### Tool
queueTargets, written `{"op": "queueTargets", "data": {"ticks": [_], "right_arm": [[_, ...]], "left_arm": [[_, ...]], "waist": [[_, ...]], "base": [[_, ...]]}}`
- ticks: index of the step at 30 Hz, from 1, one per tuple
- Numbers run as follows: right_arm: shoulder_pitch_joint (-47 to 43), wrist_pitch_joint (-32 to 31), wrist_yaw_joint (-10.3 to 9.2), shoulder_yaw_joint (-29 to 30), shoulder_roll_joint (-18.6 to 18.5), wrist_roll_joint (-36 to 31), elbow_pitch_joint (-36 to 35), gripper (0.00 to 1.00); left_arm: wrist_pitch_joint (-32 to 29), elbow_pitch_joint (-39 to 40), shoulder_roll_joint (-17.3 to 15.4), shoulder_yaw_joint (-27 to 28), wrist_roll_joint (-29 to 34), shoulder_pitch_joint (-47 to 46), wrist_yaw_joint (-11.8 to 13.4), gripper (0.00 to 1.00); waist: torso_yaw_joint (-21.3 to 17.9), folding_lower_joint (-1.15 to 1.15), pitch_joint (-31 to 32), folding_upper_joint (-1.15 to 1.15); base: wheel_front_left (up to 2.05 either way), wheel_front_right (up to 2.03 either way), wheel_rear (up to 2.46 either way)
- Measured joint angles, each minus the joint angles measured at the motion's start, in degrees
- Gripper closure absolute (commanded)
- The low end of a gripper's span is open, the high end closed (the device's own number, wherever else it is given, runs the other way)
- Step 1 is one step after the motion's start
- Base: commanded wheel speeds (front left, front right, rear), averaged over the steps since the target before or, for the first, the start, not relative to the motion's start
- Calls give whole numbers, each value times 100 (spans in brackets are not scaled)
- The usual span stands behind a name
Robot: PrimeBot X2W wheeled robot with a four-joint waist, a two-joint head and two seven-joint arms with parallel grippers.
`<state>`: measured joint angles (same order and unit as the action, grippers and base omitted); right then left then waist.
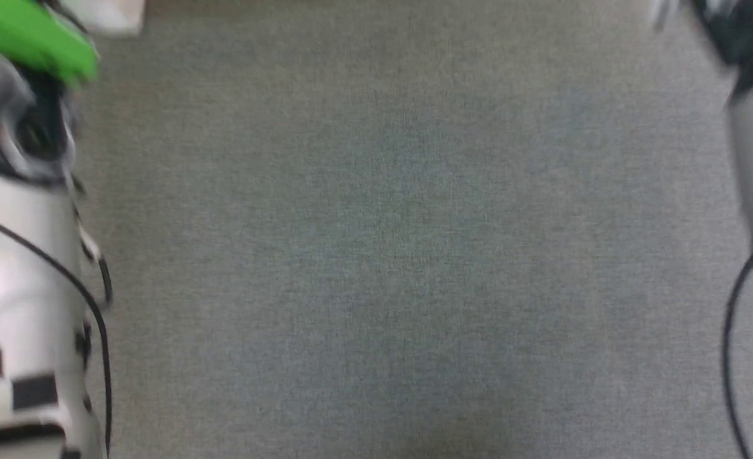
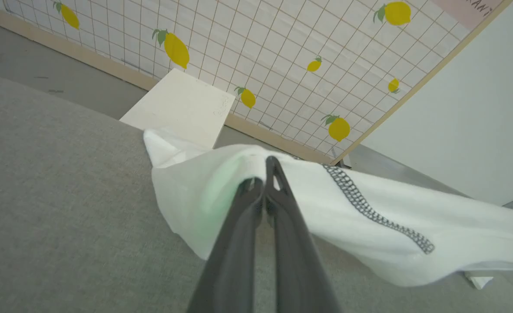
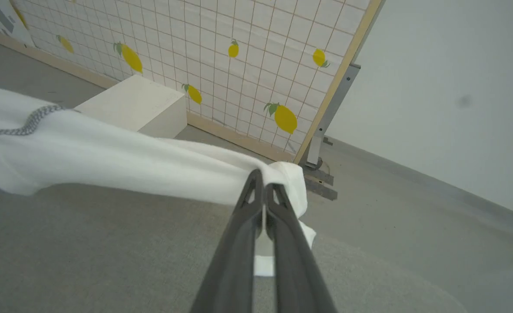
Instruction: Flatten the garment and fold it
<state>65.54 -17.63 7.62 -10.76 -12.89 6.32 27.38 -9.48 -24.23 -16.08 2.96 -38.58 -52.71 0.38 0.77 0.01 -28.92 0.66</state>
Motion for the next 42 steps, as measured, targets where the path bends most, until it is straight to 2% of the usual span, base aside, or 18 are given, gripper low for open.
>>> {"op": "queueTargets", "data": {"ticks": [5,11,16,22,27,31,36,42], "right_arm": [[-1753,-651,-1,-138,-266,689,-894,100],[-3802,-1393,-1,155,-450,884,-2397,100],[-5292,-1870,-1,597,-190,813,-3448,100],[-6460,-2191,-2,969,299,634,-4140,100],[-7170,-2460,-2,1205,581,347,-4368,100],[-7621,-2536,-2,1328,739,202,-4321,100],[-7880,-2547,-2,1348,899,53,-4127,100],[-7921,-2366,-2,1312,979,-3,-3694,100]], "left_arm": [[-622,200,-18,-205,-48,1304,-141,100],[-1232,1192,-53,-387,-127,2875,-48,100],[-1507,2120,-77,-367,-183,4101,219,100],[-1689,3009,-112,-327,-176,5263,522,100],[-1827,3538,-113,-398,-113,6105,712,100],[-1815,3620,0,-533,-65,6451,777,100],[-1501,3164,122,-665,103,6469,759,100],[-1059,2450,298,-877,231,6293,615,100]], "waist": [[23,-1,490,0],[51,-1,1080,0],[71,-1,1504,0],[103,-1,1857,0],[131,-1,2060,0],[195,-2,2105,0],[272,-2,2102,0],[278,-1,2115,0]], "base": [[0,0,0],[0,0,0],[0,0,0],[0,0,0],[0,0,0],[0,0,0],[0,0,0],[0,0,0]]}}
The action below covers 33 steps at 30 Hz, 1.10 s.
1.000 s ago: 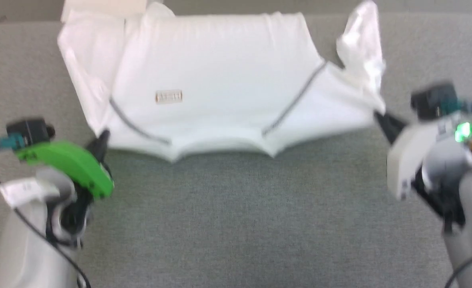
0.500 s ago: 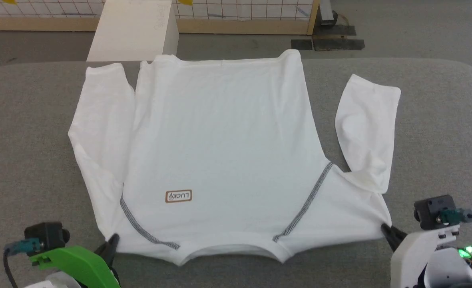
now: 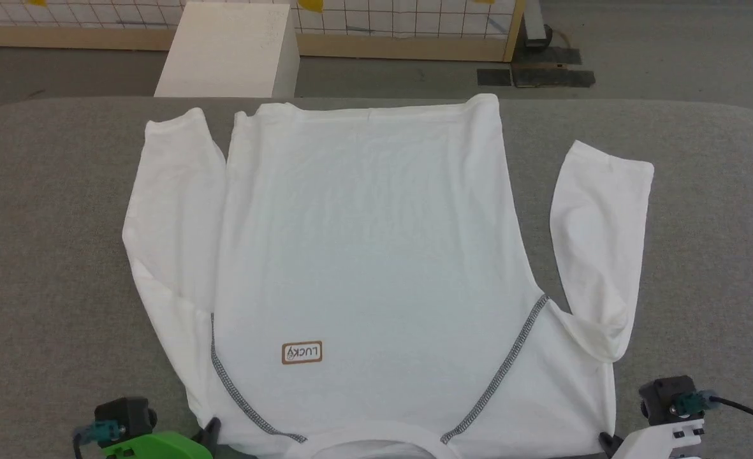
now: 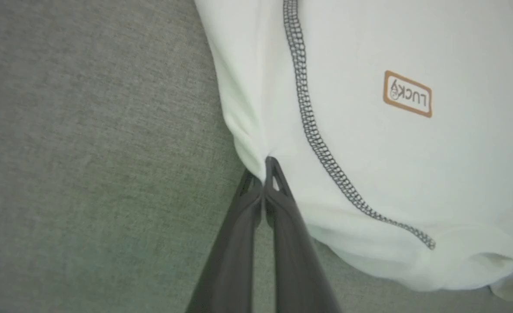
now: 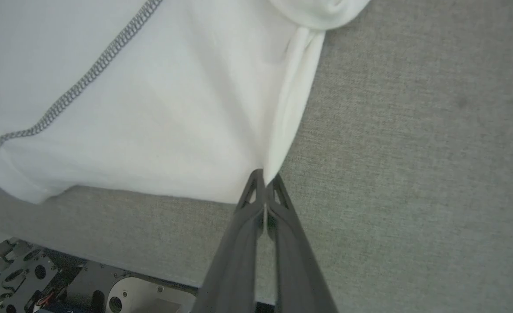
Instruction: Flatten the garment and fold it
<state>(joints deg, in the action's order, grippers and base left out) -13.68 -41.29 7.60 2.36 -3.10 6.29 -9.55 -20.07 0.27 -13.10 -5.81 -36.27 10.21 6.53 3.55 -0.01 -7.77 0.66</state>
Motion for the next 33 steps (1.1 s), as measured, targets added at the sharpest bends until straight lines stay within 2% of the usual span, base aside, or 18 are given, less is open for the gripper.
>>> {"op": "queueTargets", "data": {"ticks": [1,2,3,4,10,18,21,25,33], "right_arm": [[1,88,0,4,10,-7,83,98],[3,202,0,0,11,-16,157,51],[2,271,0,-14,11,-14,222,5],[-1,334,0,-34,14,-8,300,0],[-58,889,-2,38,18,230,461,0],[6,2555,-2,229,18,67,296,0],[233,3234,-2,204,18,-87,276,0],[627,3939,-2,119,18,-271,271,0],[1458,4619,-2,97,18,-374,183,0]], "left_arm": [[90,-102,12,-20,59,-29,0,56],[177,-191,25,-35,116,-51,0,5],[225,-261,40,-49,159,-71,0,0],[270,-331,54,-64,181,-90,-1,0],[491,-372,107,-7,201,-64,40,0],[1002,220,-43,449,324,119,296,0],[1302,264,-254,642,516,-12,319,0],[1525,-4,-721,725,881,-722,301,0],[1441,-780,-1617,594,1346,-2778,-92,0]], "waist": [[-10,0,10,0],[-18,0,22,0],[-24,0,35,0],[-30,0,53,0],[-67,0,148,0],[-153,0,130,0],[-208,0,43,0],[-281,0,-165,0],[-456,0,-843,0]], "base": [[0,0,0],[0,0,0],[0,0,0],[0,0,0],[0,0,0],[0,0,0],[0,0,0],[0,0,0],[0,0,0]]}}
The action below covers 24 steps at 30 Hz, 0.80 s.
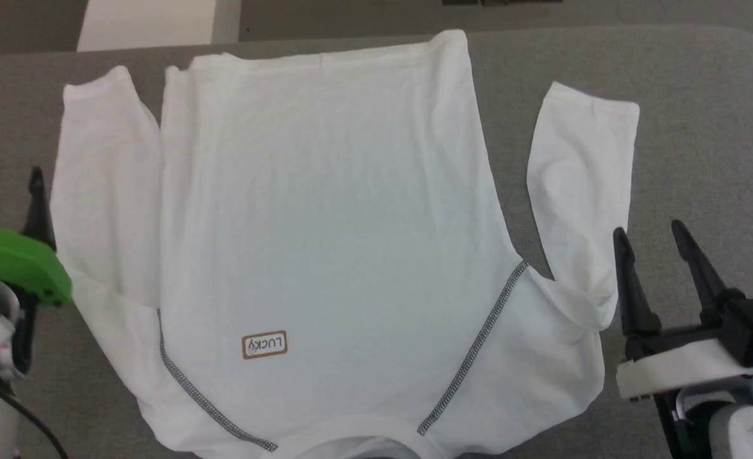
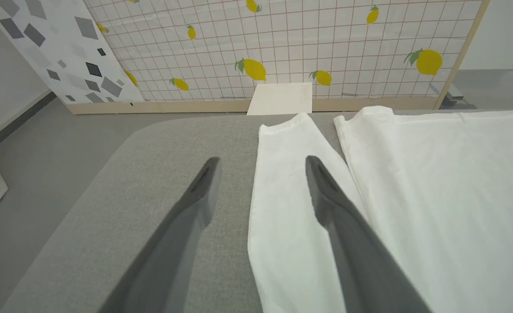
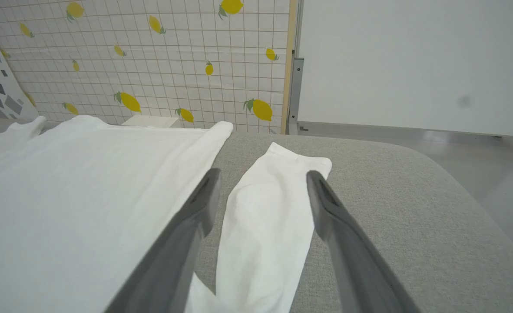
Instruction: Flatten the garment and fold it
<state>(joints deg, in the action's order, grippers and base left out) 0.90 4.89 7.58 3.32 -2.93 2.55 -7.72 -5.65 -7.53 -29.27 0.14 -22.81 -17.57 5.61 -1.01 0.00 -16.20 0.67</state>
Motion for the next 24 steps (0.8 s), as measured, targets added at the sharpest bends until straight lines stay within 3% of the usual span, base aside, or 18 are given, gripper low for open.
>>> {"op": "queueTargets", "data": {"ticks": [8,14,16,20,24], "right_arm": [[753,226,0,-176,1,73,-200,0],[1107,279,0,-321,1,167,-335,0],[1154,303,0,-367,1,210,-344,0],[1176,367,0,-417,0,299,-294,0],[1177,426,0,-453,0,347,-188,0]], "left_arm": [[-536,-572,-725,-112,102,-1737,-465,0],[-1686,-865,-1061,-64,-97,-2711,-499,0],[-2130,-916,-1195,-1,-123,-2875,-401,0],[-3018,-1031,-1499,215,-121,-2965,116,0],[-3419,-943,-1597,538,-311,-2914,403,0]], "waist": [[-270,1,-839,0],[-539,1,-1515,0],[-631,1,-1708,0],[-850,2,-2056,0],[-1086,1,-2280,0]], "base": [[0,0,0],[0,0,0],[0,0,0],[0,0,0],[0,0,0]]}}
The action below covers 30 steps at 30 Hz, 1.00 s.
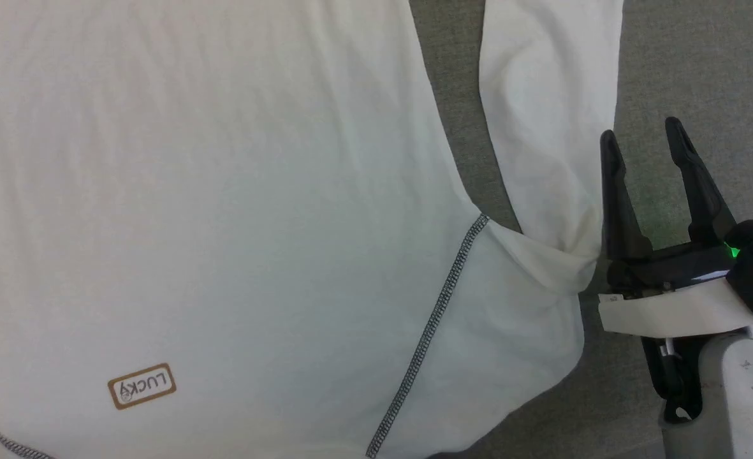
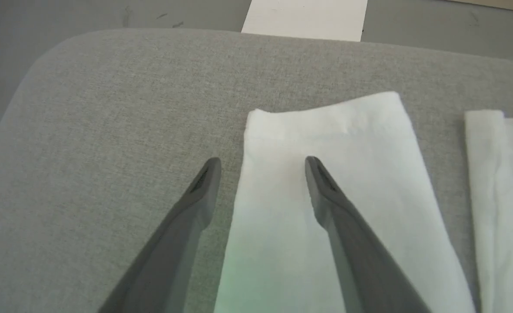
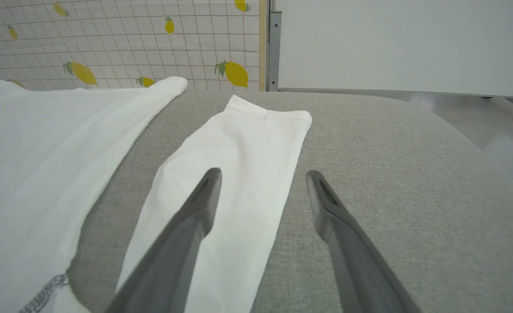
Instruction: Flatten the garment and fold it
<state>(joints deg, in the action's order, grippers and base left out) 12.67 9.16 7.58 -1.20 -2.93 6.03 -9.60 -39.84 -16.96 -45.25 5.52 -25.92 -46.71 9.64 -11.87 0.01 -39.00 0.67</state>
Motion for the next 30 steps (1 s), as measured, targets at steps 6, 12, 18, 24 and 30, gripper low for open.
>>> {"op": "queueTargets", "data": {"ticks": [6,12,18,24,30], "right_arm": [[1,46,0,2,0,68,69,0],[3,44,0,-20,0,68,75,0],[-1,-8,0,-33,0,40,186,0],[-170,-102,0,30,0,21,311,0],[-600,-252,0,158,1,23,377,0]], "left_arm": [[-120,247,-35,438,-297,244,178,0],[-190,200,-10,648,-613,329,176,100],[775,-133,110,694,-632,698,-140,100],[1668,-587,30,887,-412,1219,-285,100],[1930,-613,-118,977,-345,1653,-383,100]], "waist": [[-215,0,-238,0],[-279,-1,-272,0],[-223,-1,-13,0],[-85,-1,546,0],[99,-1,1253,0]], "base": [[0,0,0],[0,0,0],[0,0,0],[0,0,0],[0,0,0]]}}
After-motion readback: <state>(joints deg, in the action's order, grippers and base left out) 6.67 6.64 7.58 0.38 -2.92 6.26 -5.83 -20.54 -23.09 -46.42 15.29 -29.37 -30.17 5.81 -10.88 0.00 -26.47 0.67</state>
